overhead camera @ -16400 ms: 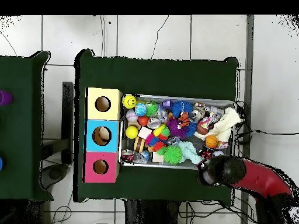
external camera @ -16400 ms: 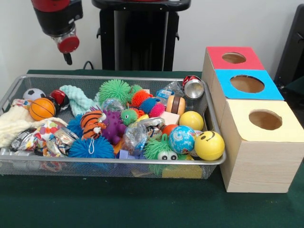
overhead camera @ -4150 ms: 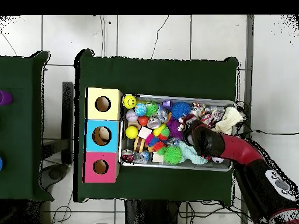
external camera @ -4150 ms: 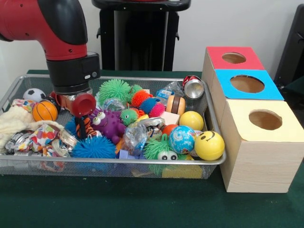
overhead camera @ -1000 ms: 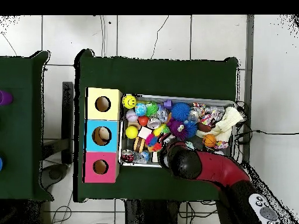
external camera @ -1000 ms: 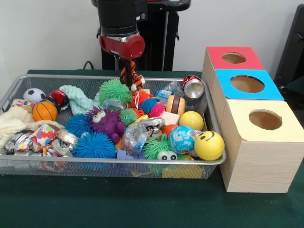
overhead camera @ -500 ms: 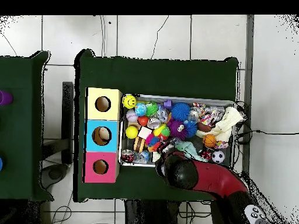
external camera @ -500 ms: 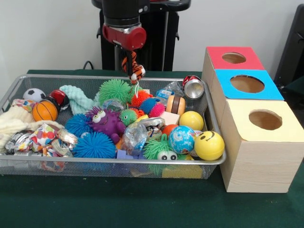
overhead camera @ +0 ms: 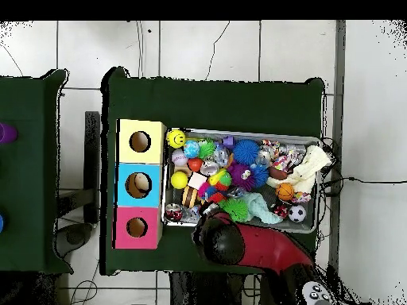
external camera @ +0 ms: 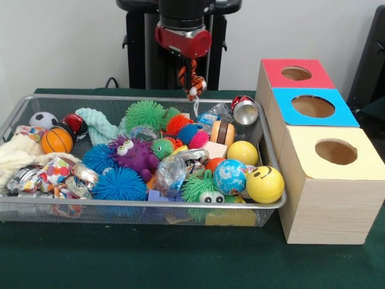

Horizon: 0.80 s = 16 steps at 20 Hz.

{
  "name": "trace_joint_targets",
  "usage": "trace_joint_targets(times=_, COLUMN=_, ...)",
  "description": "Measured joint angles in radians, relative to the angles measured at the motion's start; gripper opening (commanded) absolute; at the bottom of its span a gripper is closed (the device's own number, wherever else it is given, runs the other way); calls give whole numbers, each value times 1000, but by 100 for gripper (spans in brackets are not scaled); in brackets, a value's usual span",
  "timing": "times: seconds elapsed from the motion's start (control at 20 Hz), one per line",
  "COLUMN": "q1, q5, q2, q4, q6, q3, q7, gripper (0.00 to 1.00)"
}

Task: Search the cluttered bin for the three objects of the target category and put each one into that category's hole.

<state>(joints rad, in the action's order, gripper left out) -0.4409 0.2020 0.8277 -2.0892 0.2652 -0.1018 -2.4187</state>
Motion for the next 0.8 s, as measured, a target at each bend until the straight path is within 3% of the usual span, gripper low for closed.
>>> trace_joint_targets(times=0.8, q1=252, q5=-165, q2=71, q4=-78, q6=-65, q3=143, q7=-10, gripper=0)
